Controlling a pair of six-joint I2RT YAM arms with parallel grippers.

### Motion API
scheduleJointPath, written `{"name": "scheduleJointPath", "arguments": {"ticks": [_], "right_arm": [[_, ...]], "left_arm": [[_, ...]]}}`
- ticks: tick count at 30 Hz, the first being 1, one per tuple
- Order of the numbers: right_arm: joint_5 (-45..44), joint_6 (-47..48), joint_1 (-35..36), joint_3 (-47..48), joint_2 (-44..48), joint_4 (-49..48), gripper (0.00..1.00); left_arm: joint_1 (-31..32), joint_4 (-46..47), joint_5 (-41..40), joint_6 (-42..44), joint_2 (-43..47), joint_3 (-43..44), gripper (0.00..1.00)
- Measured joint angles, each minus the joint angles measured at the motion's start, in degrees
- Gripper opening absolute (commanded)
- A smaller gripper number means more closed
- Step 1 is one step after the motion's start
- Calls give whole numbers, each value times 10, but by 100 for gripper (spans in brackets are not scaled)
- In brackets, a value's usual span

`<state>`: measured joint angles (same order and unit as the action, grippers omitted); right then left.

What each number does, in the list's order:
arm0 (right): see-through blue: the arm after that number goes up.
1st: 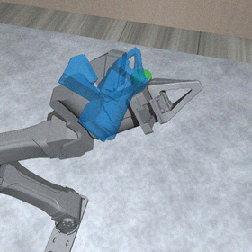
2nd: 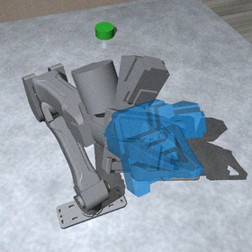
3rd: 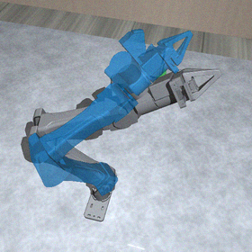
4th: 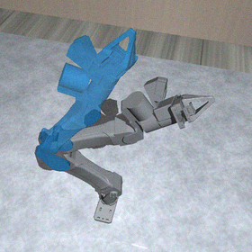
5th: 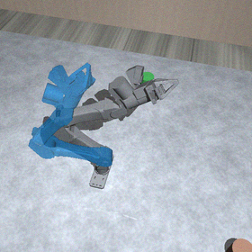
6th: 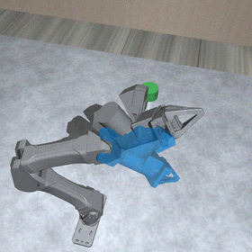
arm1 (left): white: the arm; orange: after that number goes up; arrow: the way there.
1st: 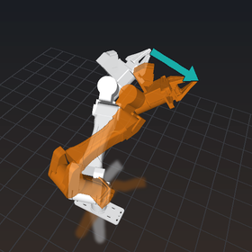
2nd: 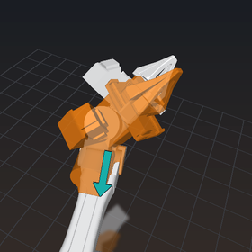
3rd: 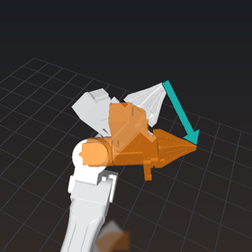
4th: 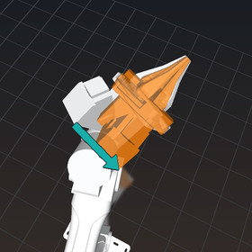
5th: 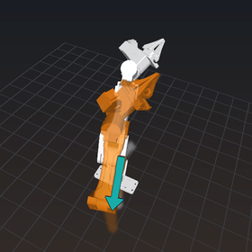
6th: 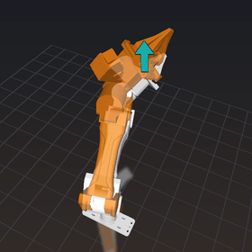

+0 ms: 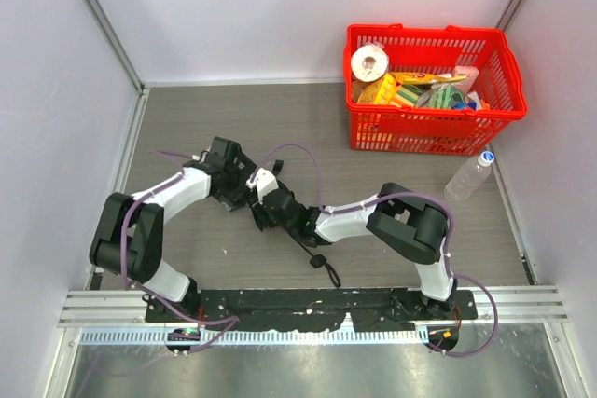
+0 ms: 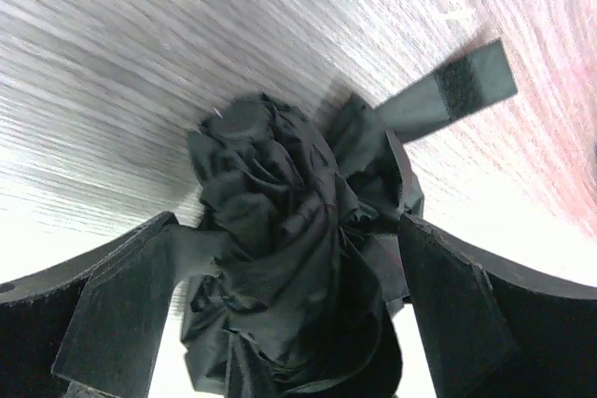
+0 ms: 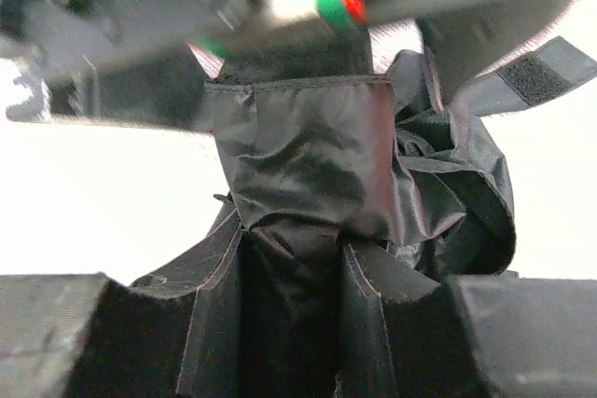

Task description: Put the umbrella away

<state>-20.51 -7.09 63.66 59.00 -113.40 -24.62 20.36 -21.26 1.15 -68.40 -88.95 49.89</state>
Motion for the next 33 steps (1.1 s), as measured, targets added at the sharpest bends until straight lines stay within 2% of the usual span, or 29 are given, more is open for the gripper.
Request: {"name": "scheduleJointPath", "arguments": {"ticks": [6, 10, 14, 19, 25, 33], "right_arm": [[53, -19, -22, -18, 8, -24, 1], [122, -36, -52, -27, 9, -43, 1], [207, -56, -89, -30, 9, -51, 1], [301, -83, -130, -31, 2, -62, 1], [405, -123, -174, -31, -16, -89, 1], [486, -178, -203, -24, -43, -120, 1]], "left_arm": [[-56, 5, 35, 60, 60, -15, 100], [-71, 54, 82, 94, 154, -68, 100], [-73, 115, 136, 113, 203, -119, 100], [-73, 193, 169, 115, 189, -168, 100], [-73, 232, 159, 111, 176, -187, 100], [-73, 350, 114, 13, 123, -256, 100]]}}
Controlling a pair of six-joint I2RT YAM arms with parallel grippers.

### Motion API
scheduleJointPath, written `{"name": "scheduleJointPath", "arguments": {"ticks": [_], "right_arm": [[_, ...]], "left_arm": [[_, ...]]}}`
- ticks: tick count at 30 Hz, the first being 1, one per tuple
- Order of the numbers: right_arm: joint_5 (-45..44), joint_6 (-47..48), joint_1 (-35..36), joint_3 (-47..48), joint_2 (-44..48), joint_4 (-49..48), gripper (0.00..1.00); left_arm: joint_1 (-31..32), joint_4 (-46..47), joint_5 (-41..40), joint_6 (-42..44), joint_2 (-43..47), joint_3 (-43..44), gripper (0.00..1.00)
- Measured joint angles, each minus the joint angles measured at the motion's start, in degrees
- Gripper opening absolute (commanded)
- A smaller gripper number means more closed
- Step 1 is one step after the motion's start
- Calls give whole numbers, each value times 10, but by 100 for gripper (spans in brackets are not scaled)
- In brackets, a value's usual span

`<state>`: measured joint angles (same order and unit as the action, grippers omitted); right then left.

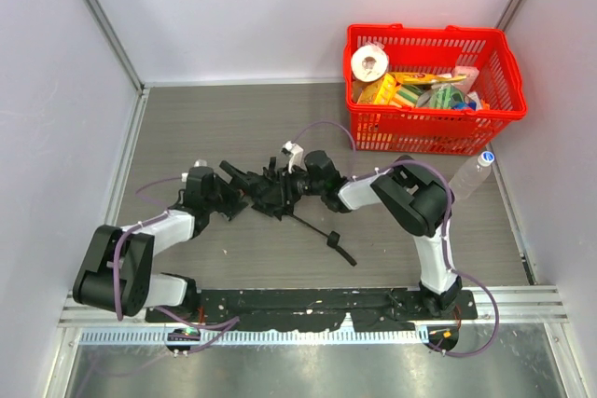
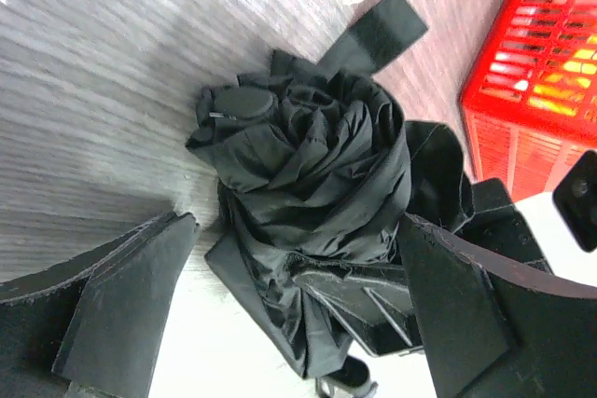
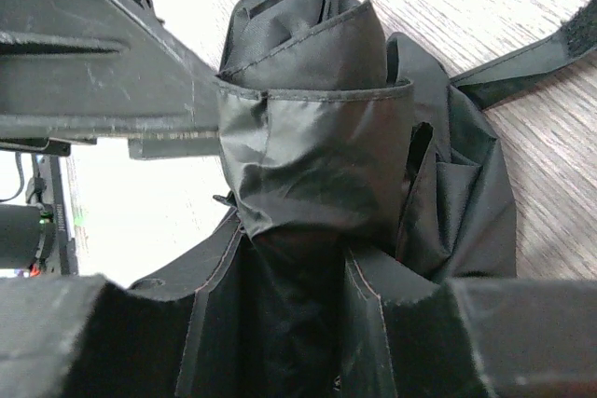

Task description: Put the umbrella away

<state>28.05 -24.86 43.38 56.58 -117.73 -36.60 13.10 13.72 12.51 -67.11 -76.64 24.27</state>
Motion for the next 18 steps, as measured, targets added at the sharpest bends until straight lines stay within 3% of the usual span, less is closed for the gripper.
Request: {"name": "scheduleJointPath", "arguments": {"ticks": [7, 13, 18], "right_arm": [[43, -46, -16, 3, -20, -31, 1], [84, -64, -30, 21, -39, -31, 1], [103, -62, -44, 50, -50, -1, 1]], "left_arm": [[2, 97, -47, -70, -5, -39, 100], [15, 186, -60, -92, -65, -35, 100], [34, 133, -87, -92, -96, 24, 99]]}}
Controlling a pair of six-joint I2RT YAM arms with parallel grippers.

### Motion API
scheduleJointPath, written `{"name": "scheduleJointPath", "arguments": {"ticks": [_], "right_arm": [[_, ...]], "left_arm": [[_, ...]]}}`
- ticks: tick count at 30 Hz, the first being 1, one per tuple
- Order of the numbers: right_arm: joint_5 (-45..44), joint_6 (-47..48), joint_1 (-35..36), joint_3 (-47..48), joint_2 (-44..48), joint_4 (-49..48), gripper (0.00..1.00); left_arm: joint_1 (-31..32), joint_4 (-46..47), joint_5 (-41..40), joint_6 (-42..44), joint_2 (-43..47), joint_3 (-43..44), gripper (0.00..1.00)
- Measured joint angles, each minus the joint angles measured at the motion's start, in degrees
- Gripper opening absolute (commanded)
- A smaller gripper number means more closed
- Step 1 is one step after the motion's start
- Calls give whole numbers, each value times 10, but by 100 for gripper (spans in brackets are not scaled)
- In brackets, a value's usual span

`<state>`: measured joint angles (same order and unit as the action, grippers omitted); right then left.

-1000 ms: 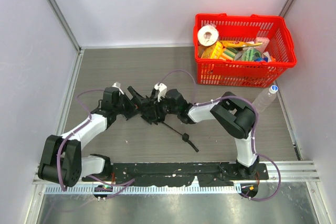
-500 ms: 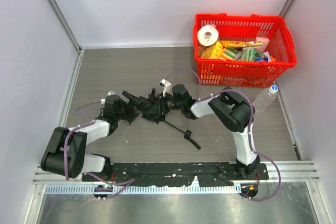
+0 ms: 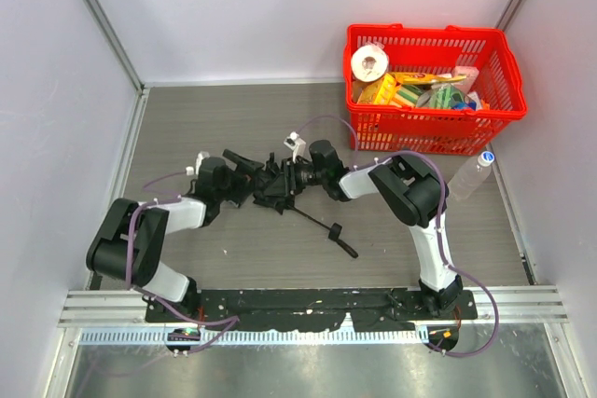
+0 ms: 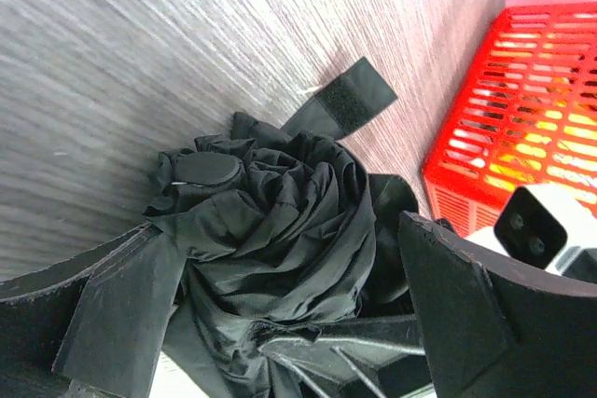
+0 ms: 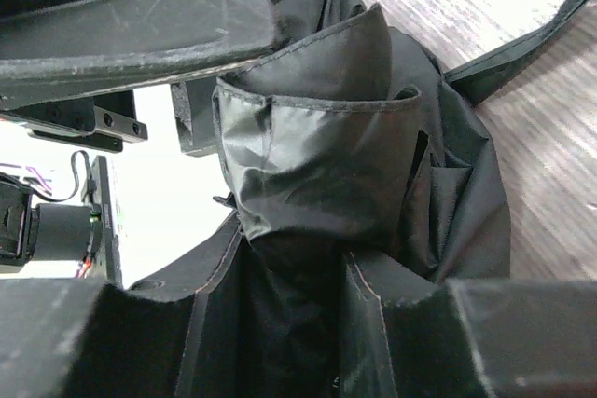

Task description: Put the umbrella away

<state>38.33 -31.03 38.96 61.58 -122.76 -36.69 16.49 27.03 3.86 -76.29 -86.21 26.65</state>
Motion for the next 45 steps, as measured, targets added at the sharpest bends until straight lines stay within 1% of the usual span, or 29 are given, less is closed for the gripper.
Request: {"name": "scheduleJointPath", "arguments": {"ticks": [2, 3, 4, 5, 7, 8, 9, 10, 12, 13, 14, 15, 16, 17, 19, 20, 21, 24, 26, 34, 39, 41, 44, 45], "right_arm": [[4, 7, -5, 10, -2, 14, 1], [4, 9, -6, 13, -2, 19, 1], [6, 12, -7, 17, -3, 26, 1], [6, 16, -7, 20, -3, 33, 1], [5, 23, -9, 26, -3, 43, 1], [4, 26, -10, 29, -3, 48, 1], [3, 28, -11, 32, -3, 52, 1], [3, 30, -12, 34, -3, 58, 1], [4, 36, -11, 38, -3, 67, 1], [4, 40, -10, 40, -3, 72, 1], [3, 43, -9, 42, -2, 77, 1], [0, 47, -7, 43, -1, 82, 7], [-3, 51, -6, 44, 1, 86, 9], [-9, 54, -4, 45, 3, 93, 16], [-23, 62, 0, 47, 10, 109, 25], [-32, 66, 3, 47, 14, 116, 27], [-42, 70, 6, 47, 18, 123, 33], [-82, 90, 19, 47, 35, 152, 42], [-118, 112, 32, 47, 48, 171, 45], [-282, 225, 105, 40, 78, 207, 53], [-411, 276, 159, 38, 80, 213, 54], [-446, 283, 173, 38, 80, 213, 54], [-470, 285, 182, 38, 79, 213, 54], [-473, 283, 183, 38, 77, 213, 51]], "left_arm": [[11, -63, -21, -1, -11, 43, 91], [17, -97, -33, -1, -16, 64, 89], [23, -135, -46, 0, -24, 87, 84], [29, -173, -58, 2, -33, 112, 75], [37, -235, -74, 8, -54, 157, 62], [39, -263, -81, 16, -65, 177, 57], [41, -282, -86, 21, -74, 190, 49], [42, -295, -89, 23, -78, 198, 42], [44, -305, -94, 22, -80, 202, 22], [44, -306, -96, 20, -81, 202, 14], [44, -306, -96, 17, -82, 202, 10], [44, -306, -97, 14, -82, 202, 8], [44, -308, -97, 13, -83, 204, 7], [45, -310, -96, 13, -83, 206, 0], [44, -316, -95, 19, -86, 209, 0], [44, -321, -94, 23, -88, 212, 0], [44, -325, -92, 28, -90, 216, 0], [44, -338, -85, 37, -97, 227, 0], [44, -350, -82, 43, -99, 235, 0], [46, -446, -82, 64, -124, 293, 0], [48, -473, -84, 74, -127, 303, 0], [49, -481, -84, 78, -128, 307, 0], [50, -487, -84, 78, -129, 308, 0], [50, -487, -86, 78, -129, 308, 0]]}}
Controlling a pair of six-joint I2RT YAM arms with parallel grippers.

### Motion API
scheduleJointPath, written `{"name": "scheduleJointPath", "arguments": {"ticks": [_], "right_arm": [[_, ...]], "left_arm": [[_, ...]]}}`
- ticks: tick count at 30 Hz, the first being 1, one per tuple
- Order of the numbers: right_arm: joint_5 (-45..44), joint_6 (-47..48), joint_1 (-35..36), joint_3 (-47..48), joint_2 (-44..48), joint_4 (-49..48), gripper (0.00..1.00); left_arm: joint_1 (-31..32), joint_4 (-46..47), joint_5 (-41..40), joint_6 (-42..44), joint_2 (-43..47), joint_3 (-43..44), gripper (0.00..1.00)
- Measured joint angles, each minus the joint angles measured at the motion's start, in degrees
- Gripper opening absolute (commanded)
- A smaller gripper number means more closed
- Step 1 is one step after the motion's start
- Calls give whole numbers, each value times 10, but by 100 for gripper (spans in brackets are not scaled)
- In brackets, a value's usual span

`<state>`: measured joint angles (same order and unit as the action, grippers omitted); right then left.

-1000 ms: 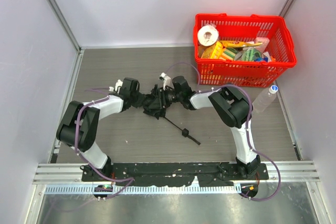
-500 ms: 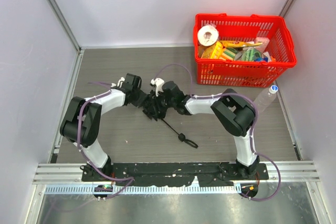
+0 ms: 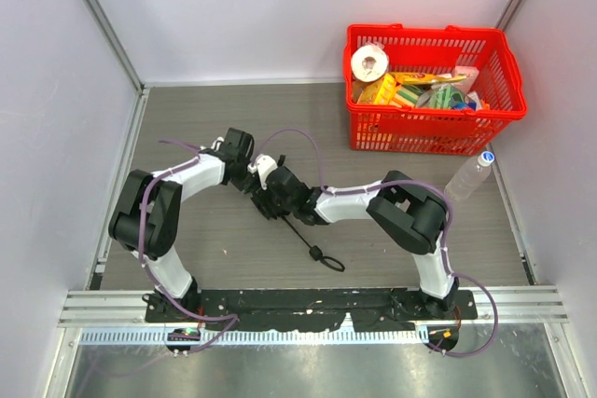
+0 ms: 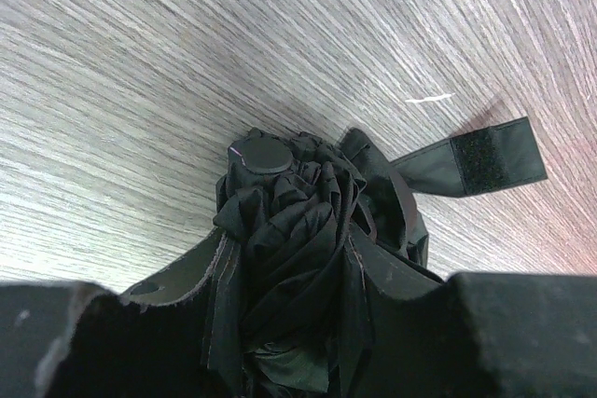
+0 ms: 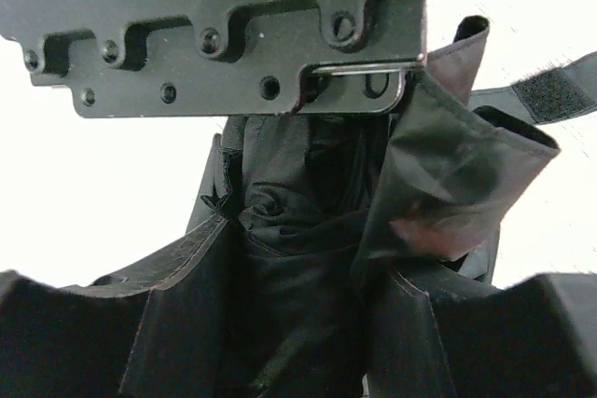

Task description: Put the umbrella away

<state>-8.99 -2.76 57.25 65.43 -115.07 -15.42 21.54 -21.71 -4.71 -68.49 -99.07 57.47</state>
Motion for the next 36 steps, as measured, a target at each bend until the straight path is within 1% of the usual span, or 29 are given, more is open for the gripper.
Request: {"name": "scheduleJointPath", "arguments": {"ticks": [1, 2, 3, 4, 6, 8, 9, 11, 12, 13, 14, 20, 24, 30, 36], "right_arm": [[-3, -2, 0, 0, -1, 0, 48], [-9, -6, 1, 4, -5, 2, 36], [-15, -10, 2, 9, -8, 7, 28], [-19, -13, 3, 11, -10, 9, 13], [-22, -26, 3, 12, -12, 6, 1], [-9, -41, -2, 7, -12, -6, 1], [11, -52, -8, -2, -12, -24, 1], [47, -68, -19, -18, -11, -56, 1], [64, -77, -25, -26, -11, -72, 1], [91, -92, -32, -36, -11, -93, 1], [122, -108, -42, -47, -11, -115, 1], [288, -218, -98, -102, -21, -231, 1], [360, -283, -116, -121, -32, -283, 1], [426, -407, -136, -144, -62, -384, 1], [463, -531, -147, -148, -109, -494, 1]], "left_arm": [[1, 0, -1, 0, 0, 0, 0], [1, 0, -2, 0, 0, 0, 0], [2, 0, -2, 0, 0, 0, 0], [2, -1, -3, 0, 1, 0, 0], [2, -2, -9, 0, 5, -3, 0], [2, -1, -18, 1, 14, -9, 19], [2, 0, -22, 2, 19, -14, 33], [2, 5, -29, 8, 30, -24, 58], [2, 8, -31, 13, 36, -29, 68], [2, 14, -32, 22, 45, -39, 86], [3, 15, -33, 31, 54, -50, 99], [12, 37, -2, 73, 118, -106, 100], [12, 57, 15, 86, 139, -133, 100], [12, 97, 24, 65, 163, -168, 100], [10, 144, 19, 6, 190, -209, 100]]}}
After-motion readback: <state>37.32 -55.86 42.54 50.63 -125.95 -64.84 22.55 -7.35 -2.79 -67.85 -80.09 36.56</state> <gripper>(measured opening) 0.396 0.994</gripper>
